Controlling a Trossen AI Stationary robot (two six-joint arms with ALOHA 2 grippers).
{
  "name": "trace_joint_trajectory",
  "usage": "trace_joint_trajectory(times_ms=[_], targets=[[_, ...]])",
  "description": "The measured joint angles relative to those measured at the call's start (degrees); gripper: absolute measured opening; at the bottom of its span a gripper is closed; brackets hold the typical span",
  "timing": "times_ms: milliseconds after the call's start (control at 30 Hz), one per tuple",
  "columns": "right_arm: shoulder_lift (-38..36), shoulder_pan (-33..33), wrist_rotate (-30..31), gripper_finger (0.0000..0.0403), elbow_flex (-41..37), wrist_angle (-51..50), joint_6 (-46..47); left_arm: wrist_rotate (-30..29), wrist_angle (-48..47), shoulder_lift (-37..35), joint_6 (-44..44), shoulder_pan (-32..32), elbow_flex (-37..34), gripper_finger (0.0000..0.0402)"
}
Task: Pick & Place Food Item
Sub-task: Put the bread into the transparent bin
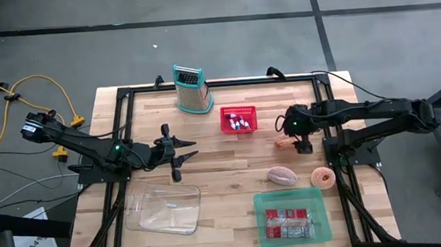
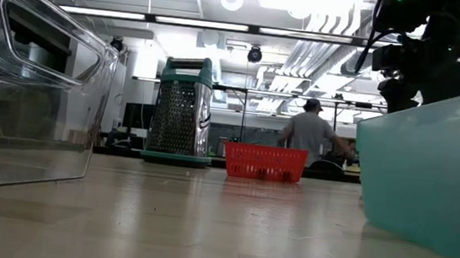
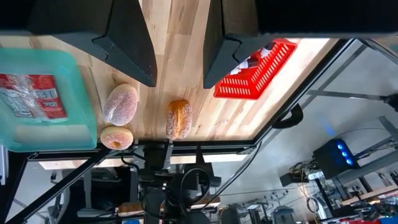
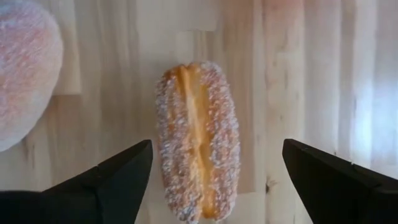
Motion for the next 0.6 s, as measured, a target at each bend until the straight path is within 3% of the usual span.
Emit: trace_joint_trajectory(times_ms=[200,600], targets=[[0.4,0.1,-1.4,0.0349,0.0,-0.2,-0.2,0.0,0.0,0.0,0.0,0.0,0.0,0.0124],[8.5,0.1,0.2,0.0349,-4.3,3.1,-2.0,0.0,-0.3,0.0,0.0,0.0,0.0,0.0124]])
